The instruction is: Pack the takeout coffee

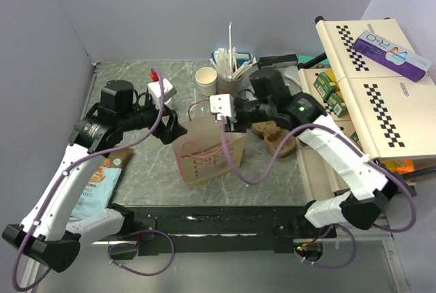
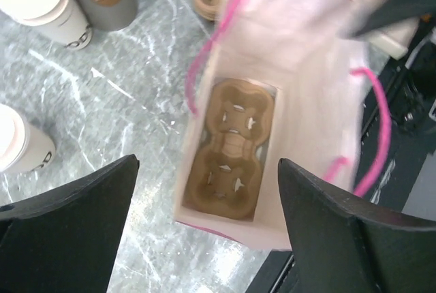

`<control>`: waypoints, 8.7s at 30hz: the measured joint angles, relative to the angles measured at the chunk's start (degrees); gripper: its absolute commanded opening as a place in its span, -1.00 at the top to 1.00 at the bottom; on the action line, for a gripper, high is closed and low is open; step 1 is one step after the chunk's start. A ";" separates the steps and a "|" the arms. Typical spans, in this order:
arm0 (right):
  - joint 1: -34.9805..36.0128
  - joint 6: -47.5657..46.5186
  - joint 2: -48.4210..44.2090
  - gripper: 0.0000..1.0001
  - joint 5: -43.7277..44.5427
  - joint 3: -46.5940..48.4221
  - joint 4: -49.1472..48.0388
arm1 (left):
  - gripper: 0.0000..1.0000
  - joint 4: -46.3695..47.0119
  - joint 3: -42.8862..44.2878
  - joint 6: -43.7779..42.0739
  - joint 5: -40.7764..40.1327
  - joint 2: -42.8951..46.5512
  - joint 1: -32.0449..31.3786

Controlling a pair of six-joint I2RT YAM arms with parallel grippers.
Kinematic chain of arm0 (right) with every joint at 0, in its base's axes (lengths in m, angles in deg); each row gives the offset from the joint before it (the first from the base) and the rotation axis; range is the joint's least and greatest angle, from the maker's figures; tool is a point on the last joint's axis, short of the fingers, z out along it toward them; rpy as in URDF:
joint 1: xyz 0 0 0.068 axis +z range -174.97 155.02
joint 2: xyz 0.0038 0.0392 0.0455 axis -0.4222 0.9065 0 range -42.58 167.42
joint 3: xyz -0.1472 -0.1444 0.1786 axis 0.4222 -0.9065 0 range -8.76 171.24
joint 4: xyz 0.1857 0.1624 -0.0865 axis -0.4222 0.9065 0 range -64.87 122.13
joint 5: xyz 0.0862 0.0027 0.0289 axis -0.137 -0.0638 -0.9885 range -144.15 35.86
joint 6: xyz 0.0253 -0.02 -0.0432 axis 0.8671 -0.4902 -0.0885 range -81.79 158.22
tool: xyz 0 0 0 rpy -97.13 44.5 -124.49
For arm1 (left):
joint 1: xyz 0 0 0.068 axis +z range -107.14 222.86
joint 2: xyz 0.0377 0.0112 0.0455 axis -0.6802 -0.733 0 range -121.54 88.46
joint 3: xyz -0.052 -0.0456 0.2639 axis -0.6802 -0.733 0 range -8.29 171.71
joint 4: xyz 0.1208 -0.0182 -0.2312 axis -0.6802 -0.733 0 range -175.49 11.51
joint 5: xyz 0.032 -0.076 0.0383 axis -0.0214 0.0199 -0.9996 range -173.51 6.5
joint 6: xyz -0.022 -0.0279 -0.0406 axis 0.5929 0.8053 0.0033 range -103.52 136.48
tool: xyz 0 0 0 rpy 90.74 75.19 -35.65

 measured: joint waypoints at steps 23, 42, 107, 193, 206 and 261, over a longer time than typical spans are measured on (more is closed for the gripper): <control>-1.53 -10.80 3.10 0.20 -12.28 -0.48 15.06 | 0.12 -1.46 6.25 -7.52 7.89 -17.14 1.62; -1.55 -0.68 5.92 1.00 -14.36 7.32 8.76 | 0.99 -14.91 26.03 -13.07 8.96 -23.08 1.57; -5.33 15.02 -0.55 -0.61 -11.61 5.79 -1.75 | -0.99 -8.68 20.98 -13.14 -0.09 -19.21 2.43; -15.52 27.45 -15.43 -0.59 3.80 -19.15 -24.41 | 0.26 2.14 4.13 -28.72 -6.10 -13.25 -14.67; -17.33 28.68 -8.39 -0.60 -3.21 -10.88 -21.35 | -0.96 4.61 12.22 -20.50 -6.56 -14.14 -11.43; -19.04 29.27 -2.03 -0.62 -7.72 -4.33 -12.15 | -0.99 -21.55 51.25 -25.70 -15.08 -61.66 15.74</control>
